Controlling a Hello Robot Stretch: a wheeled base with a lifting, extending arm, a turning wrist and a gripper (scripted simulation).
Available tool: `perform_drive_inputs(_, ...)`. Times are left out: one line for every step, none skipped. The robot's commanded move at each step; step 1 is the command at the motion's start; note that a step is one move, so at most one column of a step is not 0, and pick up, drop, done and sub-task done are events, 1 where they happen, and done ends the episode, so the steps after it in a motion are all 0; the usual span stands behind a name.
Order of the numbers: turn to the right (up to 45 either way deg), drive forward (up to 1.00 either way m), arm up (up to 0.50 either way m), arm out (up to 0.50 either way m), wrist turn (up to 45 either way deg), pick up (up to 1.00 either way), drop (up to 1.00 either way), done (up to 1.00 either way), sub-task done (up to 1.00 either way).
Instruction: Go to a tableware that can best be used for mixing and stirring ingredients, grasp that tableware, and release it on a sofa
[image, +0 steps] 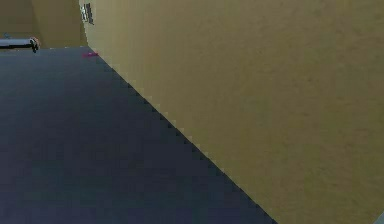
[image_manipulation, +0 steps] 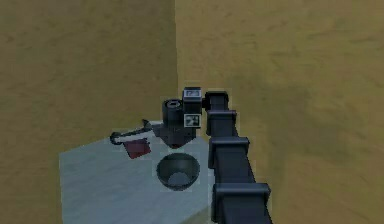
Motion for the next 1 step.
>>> perform_drive_inputs(0.0, 0.0, 0.0, 0.0, 39.0, 0.0, 0.0, 0.0, 0.0)
